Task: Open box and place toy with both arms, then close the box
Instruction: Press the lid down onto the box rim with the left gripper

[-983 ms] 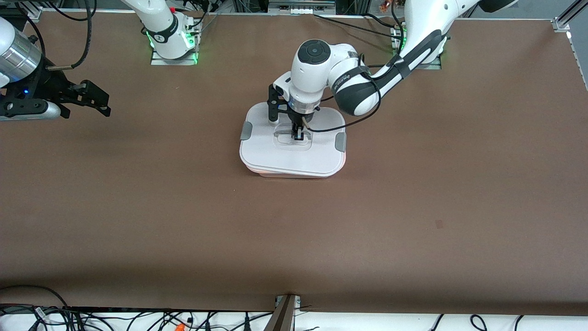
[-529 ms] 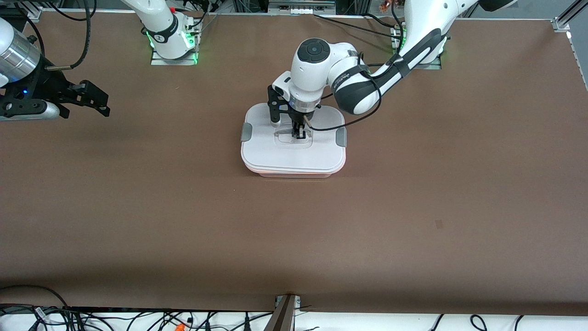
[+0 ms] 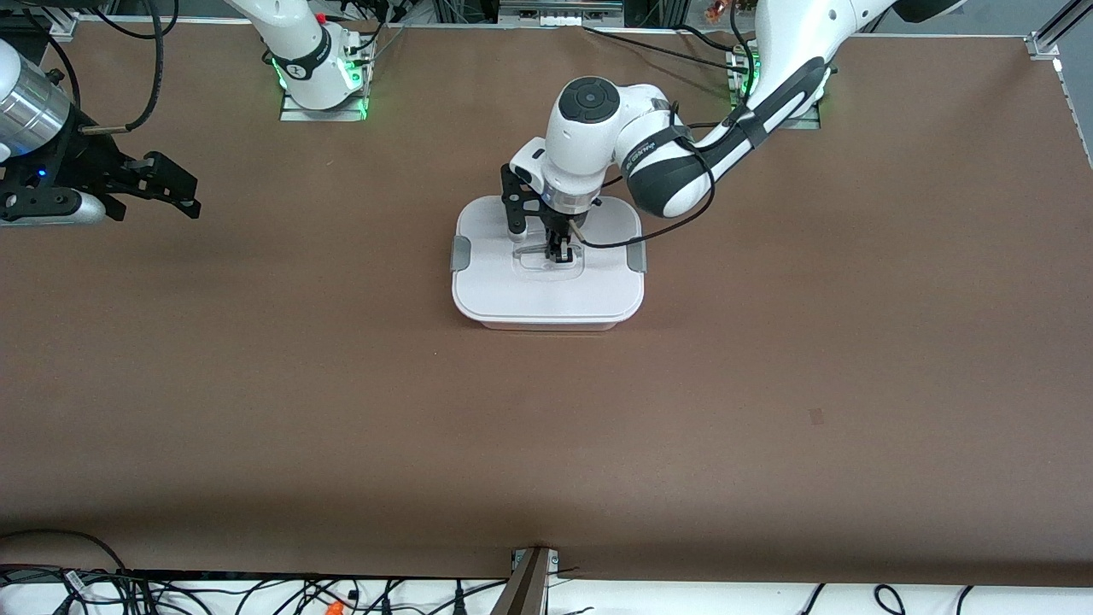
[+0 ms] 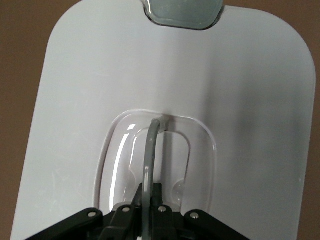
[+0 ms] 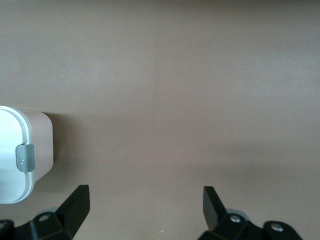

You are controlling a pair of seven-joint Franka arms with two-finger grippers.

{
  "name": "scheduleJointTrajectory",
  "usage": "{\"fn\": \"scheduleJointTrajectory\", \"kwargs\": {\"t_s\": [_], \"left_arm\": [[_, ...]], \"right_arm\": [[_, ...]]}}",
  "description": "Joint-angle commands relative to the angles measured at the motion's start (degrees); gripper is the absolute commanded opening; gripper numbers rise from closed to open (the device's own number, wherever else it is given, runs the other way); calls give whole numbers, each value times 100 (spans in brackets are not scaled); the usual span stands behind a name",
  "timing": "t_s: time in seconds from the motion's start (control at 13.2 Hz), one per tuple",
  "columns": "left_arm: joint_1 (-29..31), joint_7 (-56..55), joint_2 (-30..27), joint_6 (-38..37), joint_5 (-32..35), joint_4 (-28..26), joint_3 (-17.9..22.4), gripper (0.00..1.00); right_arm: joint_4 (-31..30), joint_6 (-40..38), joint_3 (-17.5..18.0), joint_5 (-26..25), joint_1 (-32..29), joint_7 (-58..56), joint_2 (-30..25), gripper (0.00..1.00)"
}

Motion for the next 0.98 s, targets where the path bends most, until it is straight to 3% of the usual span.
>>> {"fn": "scheduleJointTrajectory", "kwargs": {"t_s": [0.0,0.08,0.15,0.61,0.91], "left_arm": [[93,-179,2,0,130,-227,34,0],[102,-188,-6,0,130,-218,34,38],[120,-179,-33,-17,130,-218,34,99],[496,-179,-226,-87,51,-165,-237,100],[1646,-232,-349,-1068,-520,-51,-1299,100]], "right_arm": [[96,-102,-57,-20,-38,21,79,100],[96,-102,-101,-28,-38,12,79,100],[96,-102,-101,-28,-38,12,79,100],[96,-102,-110,-20,-38,21,79,100],[96,-102,-110,-28,-38,30,79,100]]}}
